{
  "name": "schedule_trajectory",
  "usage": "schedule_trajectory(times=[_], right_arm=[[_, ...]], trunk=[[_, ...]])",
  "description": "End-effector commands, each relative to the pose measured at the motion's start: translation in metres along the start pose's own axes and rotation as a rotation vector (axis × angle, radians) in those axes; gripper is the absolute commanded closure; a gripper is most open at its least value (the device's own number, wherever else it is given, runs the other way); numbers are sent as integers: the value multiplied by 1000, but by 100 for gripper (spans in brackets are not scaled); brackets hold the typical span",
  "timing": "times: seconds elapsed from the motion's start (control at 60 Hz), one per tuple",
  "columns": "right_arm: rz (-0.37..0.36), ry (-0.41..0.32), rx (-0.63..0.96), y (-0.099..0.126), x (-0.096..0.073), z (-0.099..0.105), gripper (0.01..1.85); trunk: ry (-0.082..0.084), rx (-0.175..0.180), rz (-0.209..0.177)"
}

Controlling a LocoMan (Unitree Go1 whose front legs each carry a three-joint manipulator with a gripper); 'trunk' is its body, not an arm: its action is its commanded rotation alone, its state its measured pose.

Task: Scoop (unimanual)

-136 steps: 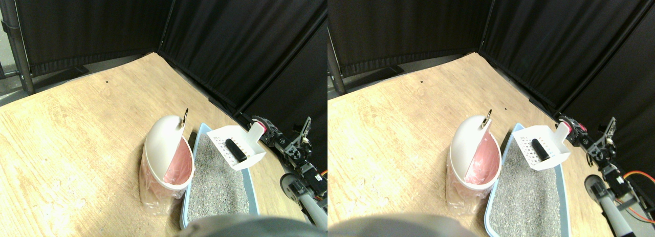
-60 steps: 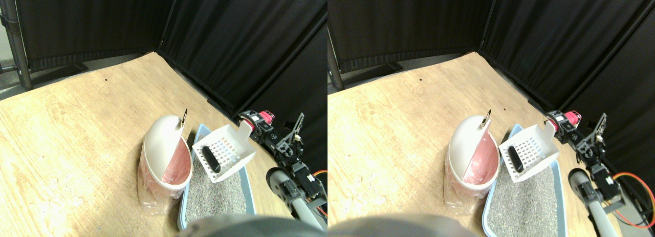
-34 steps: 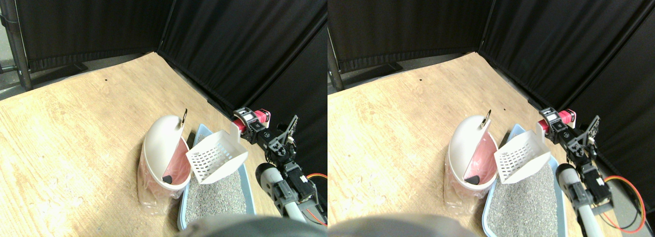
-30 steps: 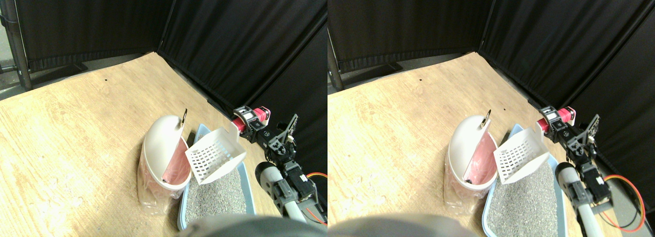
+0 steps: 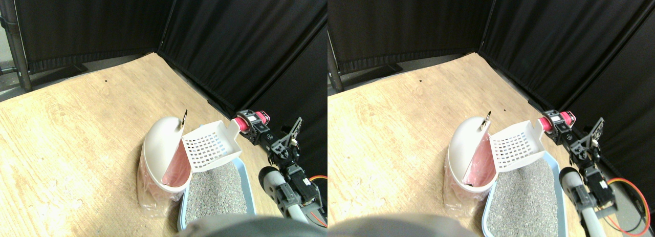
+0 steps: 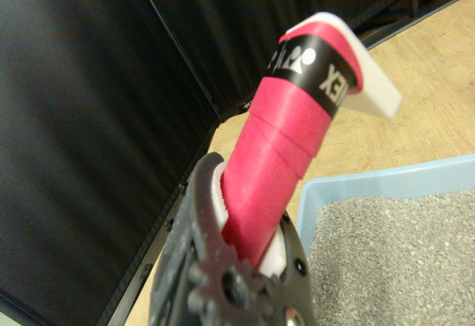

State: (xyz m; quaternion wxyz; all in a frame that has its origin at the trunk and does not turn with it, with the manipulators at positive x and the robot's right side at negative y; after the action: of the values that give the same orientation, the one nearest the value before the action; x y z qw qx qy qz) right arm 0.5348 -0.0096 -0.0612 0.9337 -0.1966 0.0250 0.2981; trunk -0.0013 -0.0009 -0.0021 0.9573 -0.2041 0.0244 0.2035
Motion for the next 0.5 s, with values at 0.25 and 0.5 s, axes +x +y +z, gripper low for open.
schedule_trajectory(times=[0.25, 0.5], right_arm=[[-86, -127, 152, -27, -18, -3, 180], [-188, -182, 286, -54, -42, -25, 180]], trunk=[[-28, 25, -12], [-16, 88, -79]])
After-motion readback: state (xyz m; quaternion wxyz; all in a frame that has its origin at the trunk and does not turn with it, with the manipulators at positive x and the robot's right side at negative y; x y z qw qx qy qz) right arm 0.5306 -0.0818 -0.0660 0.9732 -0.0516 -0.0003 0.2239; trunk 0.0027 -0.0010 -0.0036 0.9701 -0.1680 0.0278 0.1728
